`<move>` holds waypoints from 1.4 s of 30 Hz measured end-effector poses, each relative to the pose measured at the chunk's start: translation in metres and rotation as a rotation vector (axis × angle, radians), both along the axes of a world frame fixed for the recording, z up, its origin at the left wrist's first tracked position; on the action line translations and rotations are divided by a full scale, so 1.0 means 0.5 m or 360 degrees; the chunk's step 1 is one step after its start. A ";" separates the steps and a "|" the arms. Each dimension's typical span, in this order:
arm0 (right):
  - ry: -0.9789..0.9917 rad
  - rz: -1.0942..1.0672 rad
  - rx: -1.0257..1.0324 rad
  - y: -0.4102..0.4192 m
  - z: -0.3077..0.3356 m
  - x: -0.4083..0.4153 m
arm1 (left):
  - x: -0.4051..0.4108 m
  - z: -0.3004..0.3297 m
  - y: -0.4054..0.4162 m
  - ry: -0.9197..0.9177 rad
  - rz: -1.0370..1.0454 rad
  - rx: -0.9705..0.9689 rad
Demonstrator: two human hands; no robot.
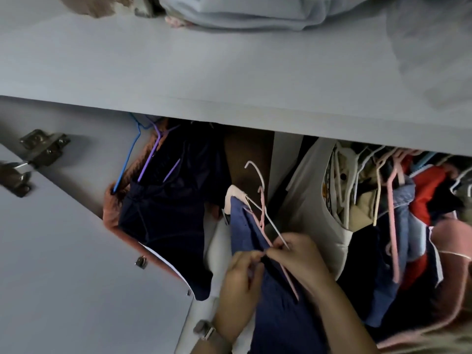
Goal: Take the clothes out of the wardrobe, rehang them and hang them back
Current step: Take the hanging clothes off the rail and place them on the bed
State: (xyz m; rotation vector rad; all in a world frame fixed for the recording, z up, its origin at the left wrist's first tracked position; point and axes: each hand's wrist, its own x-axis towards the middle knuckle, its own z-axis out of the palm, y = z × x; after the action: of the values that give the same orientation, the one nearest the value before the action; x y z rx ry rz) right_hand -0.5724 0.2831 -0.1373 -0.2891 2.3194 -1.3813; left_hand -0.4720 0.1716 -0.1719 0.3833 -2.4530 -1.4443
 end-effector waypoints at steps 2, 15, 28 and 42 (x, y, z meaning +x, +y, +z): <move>0.0016 0.0159 0.0040 0.014 0.000 -0.001 | -0.008 0.000 -0.020 0.0048 0.0222 -0.0148; -0.0122 0.0468 -0.0006 0.139 0.100 0.024 | -0.111 0.146 -0.057 0.0239 -0.0140 -0.1034; 0.0233 -0.0893 0.0026 0.165 0.097 0.246 | -0.089 0.188 -0.012 0.0302 -0.0886 -0.0637; -0.0087 -0.2110 0.0290 0.183 0.063 0.774 | 0.174 0.151 0.228 0.0506 -0.2155 -0.0661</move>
State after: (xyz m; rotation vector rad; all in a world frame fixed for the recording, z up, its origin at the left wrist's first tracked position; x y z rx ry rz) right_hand -0.1852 0.3745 -0.1059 1.5621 2.5533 -1.5288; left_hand -0.3851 0.2855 -0.0963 -1.7088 -2.5812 -1.0267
